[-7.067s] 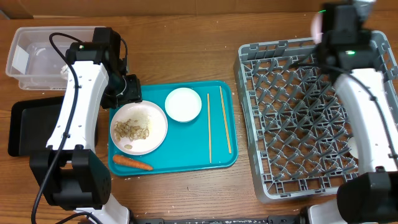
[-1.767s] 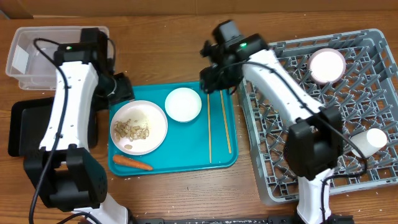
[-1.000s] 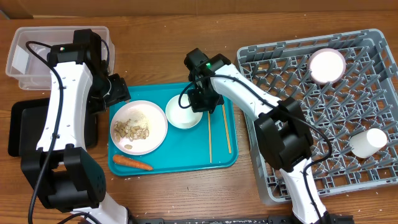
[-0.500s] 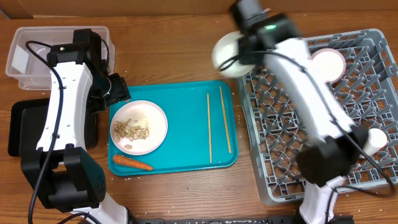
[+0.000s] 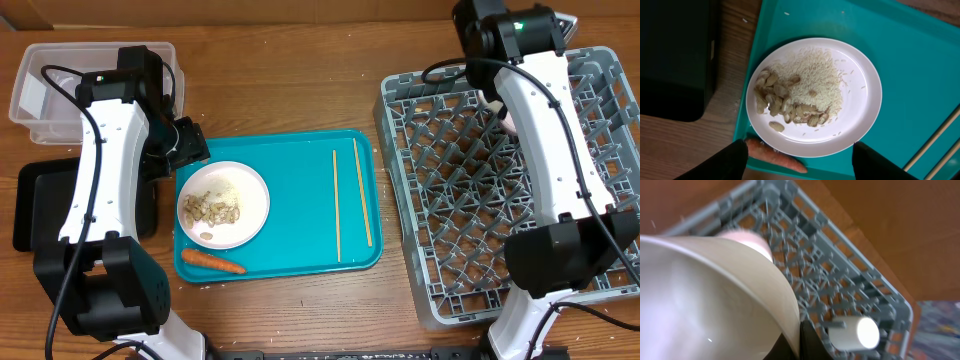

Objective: Sort waste into correct bins and load items into the dishwasher
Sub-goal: 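Carry the larger bowl into the rack and set it down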

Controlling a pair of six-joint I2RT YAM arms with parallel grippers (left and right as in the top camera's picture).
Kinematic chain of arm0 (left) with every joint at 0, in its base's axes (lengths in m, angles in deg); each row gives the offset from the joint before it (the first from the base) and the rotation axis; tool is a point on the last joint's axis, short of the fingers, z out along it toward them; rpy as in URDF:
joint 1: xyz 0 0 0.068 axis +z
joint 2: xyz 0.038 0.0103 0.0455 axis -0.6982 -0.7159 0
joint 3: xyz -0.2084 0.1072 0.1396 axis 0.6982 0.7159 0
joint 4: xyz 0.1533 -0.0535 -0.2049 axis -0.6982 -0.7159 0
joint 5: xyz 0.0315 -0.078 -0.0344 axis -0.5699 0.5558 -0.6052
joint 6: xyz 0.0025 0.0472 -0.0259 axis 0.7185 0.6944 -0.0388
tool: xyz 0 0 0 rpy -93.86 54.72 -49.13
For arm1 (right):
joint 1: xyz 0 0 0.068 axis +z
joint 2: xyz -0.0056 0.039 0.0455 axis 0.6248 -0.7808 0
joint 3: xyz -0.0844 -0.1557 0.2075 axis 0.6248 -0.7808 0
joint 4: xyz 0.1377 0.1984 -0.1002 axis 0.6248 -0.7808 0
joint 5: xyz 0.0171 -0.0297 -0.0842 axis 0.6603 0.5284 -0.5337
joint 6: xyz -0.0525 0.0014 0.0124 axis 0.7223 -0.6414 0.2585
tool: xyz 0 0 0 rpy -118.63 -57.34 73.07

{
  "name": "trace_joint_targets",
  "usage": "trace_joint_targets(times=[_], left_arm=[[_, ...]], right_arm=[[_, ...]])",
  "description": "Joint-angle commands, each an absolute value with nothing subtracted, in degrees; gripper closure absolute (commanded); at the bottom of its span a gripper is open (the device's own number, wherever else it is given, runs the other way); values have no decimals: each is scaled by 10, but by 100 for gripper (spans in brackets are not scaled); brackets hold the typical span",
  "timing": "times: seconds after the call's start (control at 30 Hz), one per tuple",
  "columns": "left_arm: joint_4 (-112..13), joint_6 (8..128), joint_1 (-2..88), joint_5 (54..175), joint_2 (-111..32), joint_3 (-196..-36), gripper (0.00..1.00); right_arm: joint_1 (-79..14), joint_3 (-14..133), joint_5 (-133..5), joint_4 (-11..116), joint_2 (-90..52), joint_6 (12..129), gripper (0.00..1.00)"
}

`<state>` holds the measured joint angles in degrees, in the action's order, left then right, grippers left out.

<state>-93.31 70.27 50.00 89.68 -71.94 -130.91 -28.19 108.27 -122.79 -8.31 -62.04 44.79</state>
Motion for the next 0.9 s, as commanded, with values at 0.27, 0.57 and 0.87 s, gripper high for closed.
trace_joint_targets(times=[0.27,0.57,0.87], left_arm=[[-931,703,499,891,-701,-1317,31],[-928,703,499,891,-701,-1317,31],[-919,703,499,891,-701,-1317,30]], right_arm=[[-309,989,-1326,-25,-651,421,96],[-295,801,-1326,43,-651,407,96],[-231,786,-1251,43,-651,404,94]])
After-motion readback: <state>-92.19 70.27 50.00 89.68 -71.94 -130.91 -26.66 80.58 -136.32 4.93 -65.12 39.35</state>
